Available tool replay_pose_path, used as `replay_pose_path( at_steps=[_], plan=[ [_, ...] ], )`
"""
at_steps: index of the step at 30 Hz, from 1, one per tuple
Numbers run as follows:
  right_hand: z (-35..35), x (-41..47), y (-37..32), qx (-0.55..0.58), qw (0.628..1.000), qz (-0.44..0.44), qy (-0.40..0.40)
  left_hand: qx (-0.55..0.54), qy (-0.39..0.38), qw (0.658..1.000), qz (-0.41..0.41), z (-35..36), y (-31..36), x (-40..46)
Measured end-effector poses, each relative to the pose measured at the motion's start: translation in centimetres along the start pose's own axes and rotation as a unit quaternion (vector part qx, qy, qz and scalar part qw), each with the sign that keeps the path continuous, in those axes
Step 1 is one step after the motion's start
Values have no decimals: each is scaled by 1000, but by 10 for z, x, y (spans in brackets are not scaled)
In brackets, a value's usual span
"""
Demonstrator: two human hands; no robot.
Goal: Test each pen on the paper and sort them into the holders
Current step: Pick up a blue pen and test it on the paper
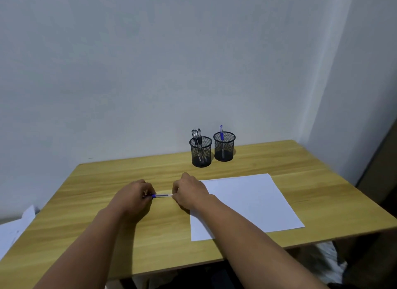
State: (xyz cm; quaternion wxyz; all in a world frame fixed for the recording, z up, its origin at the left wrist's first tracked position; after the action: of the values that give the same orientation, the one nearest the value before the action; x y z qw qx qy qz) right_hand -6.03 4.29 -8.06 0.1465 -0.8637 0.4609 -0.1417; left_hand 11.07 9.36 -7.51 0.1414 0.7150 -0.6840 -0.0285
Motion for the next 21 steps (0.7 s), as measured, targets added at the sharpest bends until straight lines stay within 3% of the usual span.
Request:
replay_pose_path(
  at_steps=[4,8,11,15,17,21],
  plan=[
    [-27,9,17,171,984,39,20,-29,5,1000,-11,-12,2,5],
    [-77,14,33,415,904,79,70,-91,44,995,-6,-32,20,14],
    [-98,14,42,523,838,123,99,-171,99,980,13,-53,55,24],
    [-110,15,45,554,813,134,117,-284,148,946,40,-79,110,34],
    [-117,15,49,586,784,148,143,-299,117,946,39,-81,128,38],
    [-129,14,67,561,785,186,185,-367,19,930,26,-77,152,40]
  ],
)
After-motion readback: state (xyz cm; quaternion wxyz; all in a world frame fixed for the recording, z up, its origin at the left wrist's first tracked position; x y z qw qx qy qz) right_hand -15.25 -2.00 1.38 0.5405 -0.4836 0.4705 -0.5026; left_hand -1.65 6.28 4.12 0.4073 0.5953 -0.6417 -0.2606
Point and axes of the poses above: each hand's wrist, its own x-axis towards the middle knuckle, its own z-axis out of the palm, y = z × x, the point moved 8 cm from there along x, towards the middle knuckle, and after that the axes turned 4 degrees about y, right-handed, at the moved point
